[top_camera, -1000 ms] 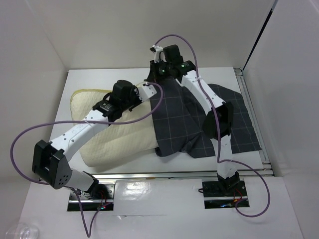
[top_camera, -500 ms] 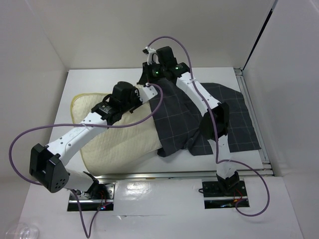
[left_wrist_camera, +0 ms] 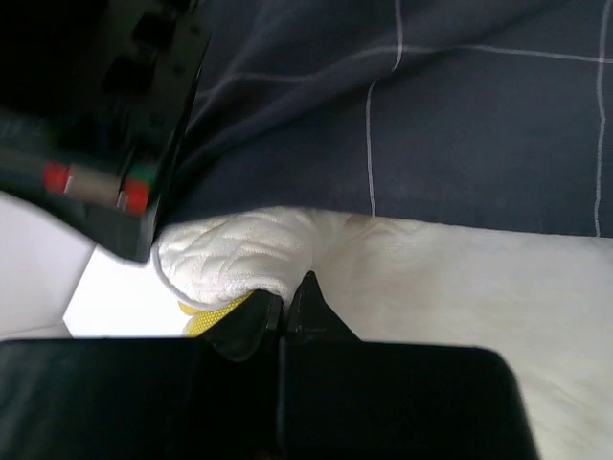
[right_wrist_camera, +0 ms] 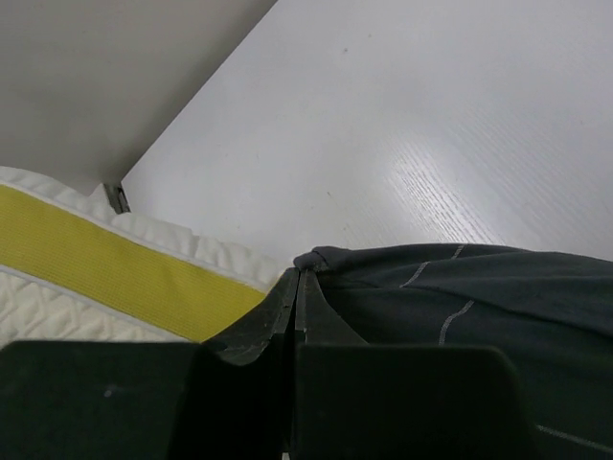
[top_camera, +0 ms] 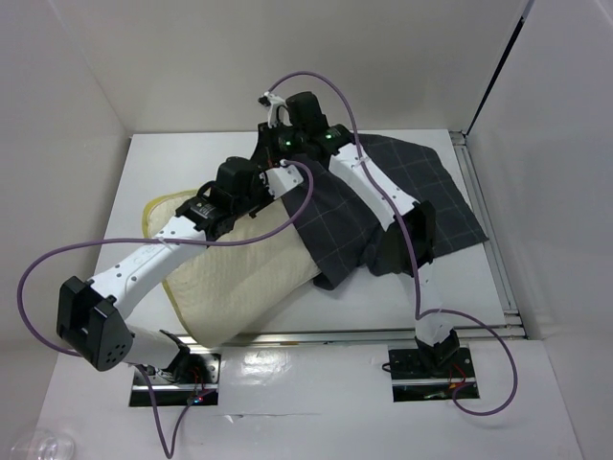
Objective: Put the pillow into the pillowcase
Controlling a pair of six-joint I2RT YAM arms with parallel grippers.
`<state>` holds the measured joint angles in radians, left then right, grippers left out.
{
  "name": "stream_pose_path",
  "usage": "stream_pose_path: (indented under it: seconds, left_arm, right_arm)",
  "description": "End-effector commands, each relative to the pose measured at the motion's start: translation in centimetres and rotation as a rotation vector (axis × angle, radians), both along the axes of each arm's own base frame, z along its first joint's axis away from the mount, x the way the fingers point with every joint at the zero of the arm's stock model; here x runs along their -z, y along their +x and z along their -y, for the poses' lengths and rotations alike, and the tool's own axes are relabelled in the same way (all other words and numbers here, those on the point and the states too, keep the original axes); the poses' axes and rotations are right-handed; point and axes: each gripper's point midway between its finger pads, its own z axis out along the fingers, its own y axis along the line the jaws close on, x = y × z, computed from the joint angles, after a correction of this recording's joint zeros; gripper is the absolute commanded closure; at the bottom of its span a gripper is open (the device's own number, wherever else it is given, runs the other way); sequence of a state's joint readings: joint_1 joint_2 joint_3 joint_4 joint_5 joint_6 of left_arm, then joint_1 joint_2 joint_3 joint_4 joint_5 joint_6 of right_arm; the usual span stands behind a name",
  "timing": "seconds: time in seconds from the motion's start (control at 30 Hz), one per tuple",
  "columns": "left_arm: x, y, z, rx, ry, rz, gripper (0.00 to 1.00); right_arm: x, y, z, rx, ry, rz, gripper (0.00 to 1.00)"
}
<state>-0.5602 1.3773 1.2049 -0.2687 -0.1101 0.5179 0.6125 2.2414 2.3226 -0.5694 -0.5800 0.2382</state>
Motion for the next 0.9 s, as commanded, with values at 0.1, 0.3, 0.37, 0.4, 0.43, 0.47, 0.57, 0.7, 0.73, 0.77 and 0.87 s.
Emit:
stream_pose_path:
  seconds: [0.1, 0.3, 0.37, 0.4, 0.43, 0.47, 0.57, 0.7, 0.73, 0.77, 0.87]
  left_arm:
    - [-7.2, 2.5, 3.6, 0.081, -0.164, 0.243, 1.00]
    - [-4.7, 3.0, 3.1, 0.065, -0.144, 0.235, 1.00]
    - [-2.8, 3.8, 2.3, 0.035, -0.130, 0.201, 1.00]
    - [-2.3, 4.2, 1.9, 0.020, -0.134, 0.187, 1.00]
    - [-1.2, 5.0, 1.3, -0.001, -0.126, 0.178, 1.00]
    - [-0.4, 5.4, 0.8, -0.019, -0.115, 0.168, 1.00]
    - [1.7, 7.1, -0.6, -0.072, -0.103, 0.143, 1.00]
    - [4.9, 9.2, -2.5, -0.135, -0.078, 0.095, 1.00]
    - [5.2, 9.8, -2.8, -0.146, -0.075, 0.091, 1.00]
    - [4.9, 10.8, -3.6, -0.167, -0.077, 0.097, 1.00]
    - [6.7, 13.4, -5.0, -0.221, -0.067, 0.035, 1.00]
  right_arm:
    - [-8.5, -8.4, -3.6, -0.208, 0.110, 0.172, 1.00]
    - [-3.9, -3.5, -0.5, -0.040, -0.037, 0.197, 1.00]
    - [-2.5, -1.3, 0.4, 0.026, -0.072, 0.196, 0.93]
    - [-2.8, -0.3, 1.2, 0.053, -0.077, 0.213, 0.86]
    - [-2.5, 0.6, 1.6, 0.079, -0.087, 0.216, 0.73]
    - [-2.3, 1.4, 2.1, 0.127, -0.110, 0.228, 0.63]
    - [-2.1, 4.5, 4.5, 0.220, -0.135, 0.259, 0.43]
    - [-2.9, 7.3, 7.8, 0.322, -0.149, 0.297, 0.33]
    - [-2.9, 7.9, 9.1, 0.341, -0.158, 0.300, 0.33]
    - [-3.0, 8.0, 9.5, 0.342, -0.154, 0.300, 0.33]
    - [-2.3, 8.2, 10.7, 0.344, -0.171, 0.284, 0.33]
